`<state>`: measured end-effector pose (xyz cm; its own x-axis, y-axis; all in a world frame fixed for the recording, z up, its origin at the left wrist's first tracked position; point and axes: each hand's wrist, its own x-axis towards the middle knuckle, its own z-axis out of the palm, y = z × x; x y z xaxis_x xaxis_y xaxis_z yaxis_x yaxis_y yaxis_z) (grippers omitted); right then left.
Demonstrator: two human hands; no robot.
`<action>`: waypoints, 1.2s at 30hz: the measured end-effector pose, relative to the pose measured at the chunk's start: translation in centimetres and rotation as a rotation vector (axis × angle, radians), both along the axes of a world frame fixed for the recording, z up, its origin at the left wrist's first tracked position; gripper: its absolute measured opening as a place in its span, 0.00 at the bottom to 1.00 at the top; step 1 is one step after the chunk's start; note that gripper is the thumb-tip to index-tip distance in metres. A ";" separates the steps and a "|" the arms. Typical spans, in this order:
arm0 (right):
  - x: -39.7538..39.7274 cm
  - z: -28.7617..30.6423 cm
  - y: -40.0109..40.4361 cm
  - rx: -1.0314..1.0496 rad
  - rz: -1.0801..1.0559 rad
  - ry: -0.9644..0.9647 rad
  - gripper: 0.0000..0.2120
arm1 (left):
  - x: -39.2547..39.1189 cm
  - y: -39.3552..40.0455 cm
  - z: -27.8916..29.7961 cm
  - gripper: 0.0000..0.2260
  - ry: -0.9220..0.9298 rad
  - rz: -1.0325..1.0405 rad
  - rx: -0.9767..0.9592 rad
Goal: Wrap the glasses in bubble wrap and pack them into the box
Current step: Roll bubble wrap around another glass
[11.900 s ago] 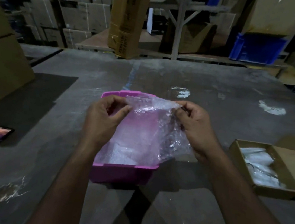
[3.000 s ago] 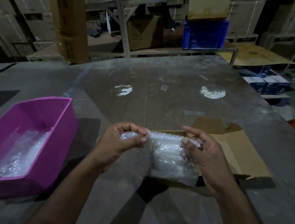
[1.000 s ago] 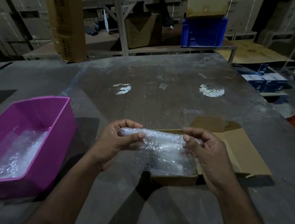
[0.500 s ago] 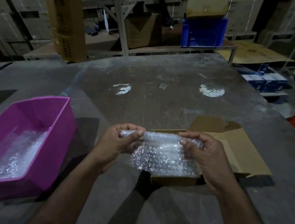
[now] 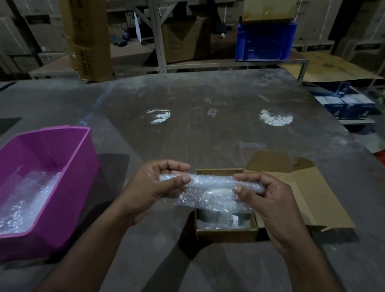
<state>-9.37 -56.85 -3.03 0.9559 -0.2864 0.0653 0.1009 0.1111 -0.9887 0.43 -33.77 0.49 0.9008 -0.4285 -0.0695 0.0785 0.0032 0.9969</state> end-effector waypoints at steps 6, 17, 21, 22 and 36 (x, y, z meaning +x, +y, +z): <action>-0.1 0.3 0.1 -0.008 -0.001 0.002 0.12 | 0.2 0.3 -0.4 0.18 -0.070 -0.022 -0.022; 0.2 -0.1 -0.2 -0.075 0.009 -0.076 0.08 | -0.5 0.0 -0.2 0.13 0.037 -0.069 -0.028; 0.3 -0.3 -0.3 -0.066 0.000 -0.056 0.10 | -0.6 -0.6 -0.2 0.12 0.075 -0.007 -0.149; 0.4 -0.3 -0.2 -0.068 -0.010 -0.060 0.09 | -0.6 -0.9 -0.2 0.14 0.122 0.009 -0.206; 1.0 -0.3 0.9 -0.027 0.156 0.039 0.12 | -0.7 -3.0 -0.1 0.26 0.212 0.003 -0.325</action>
